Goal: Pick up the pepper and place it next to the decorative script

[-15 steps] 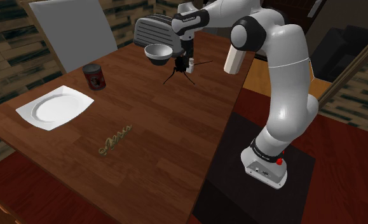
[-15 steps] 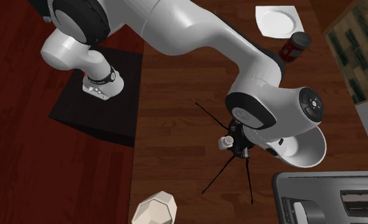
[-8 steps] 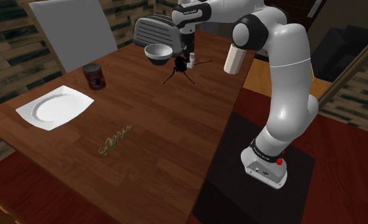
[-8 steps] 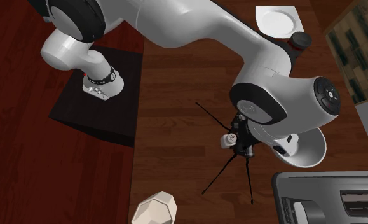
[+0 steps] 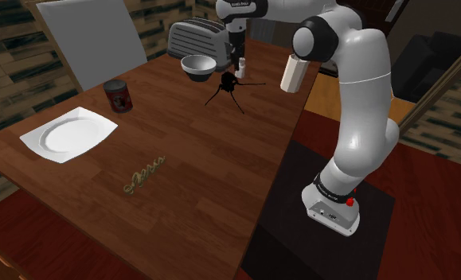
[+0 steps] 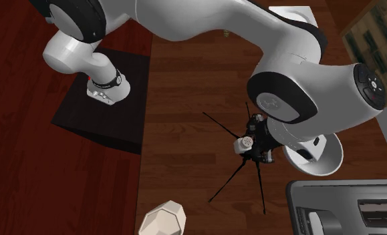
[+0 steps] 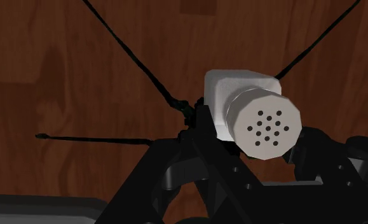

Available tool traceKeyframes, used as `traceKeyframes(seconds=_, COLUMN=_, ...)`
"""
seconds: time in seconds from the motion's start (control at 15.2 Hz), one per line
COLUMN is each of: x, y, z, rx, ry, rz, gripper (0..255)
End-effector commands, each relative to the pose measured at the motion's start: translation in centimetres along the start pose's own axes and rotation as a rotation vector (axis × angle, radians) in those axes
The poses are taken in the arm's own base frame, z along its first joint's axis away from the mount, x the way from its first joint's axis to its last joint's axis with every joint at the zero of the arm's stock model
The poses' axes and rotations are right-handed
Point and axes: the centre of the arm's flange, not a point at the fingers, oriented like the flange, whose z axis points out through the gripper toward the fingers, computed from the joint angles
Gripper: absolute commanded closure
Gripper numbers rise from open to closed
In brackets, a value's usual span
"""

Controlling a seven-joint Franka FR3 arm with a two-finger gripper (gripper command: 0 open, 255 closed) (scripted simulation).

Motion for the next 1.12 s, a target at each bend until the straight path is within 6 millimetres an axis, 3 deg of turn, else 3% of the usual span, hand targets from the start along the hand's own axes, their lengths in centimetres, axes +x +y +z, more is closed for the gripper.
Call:
traceKeyframes(seconds=0.0, x=-0.2, y=0.0, z=-1.1, rx=0.000, ry=0.000, rz=0.000, gripper=255)
traceKeyframes(seconds=0.86, x=-1.5, y=0.0, z=-7.5, rx=0.000, ry=0.000, rz=0.000, gripper=255)
traceKeyframes(seconds=1.06, x=-1.7, y=-3.9, z=-7.5, rx=0.000, ry=0.000, rz=0.000, gripper=255)
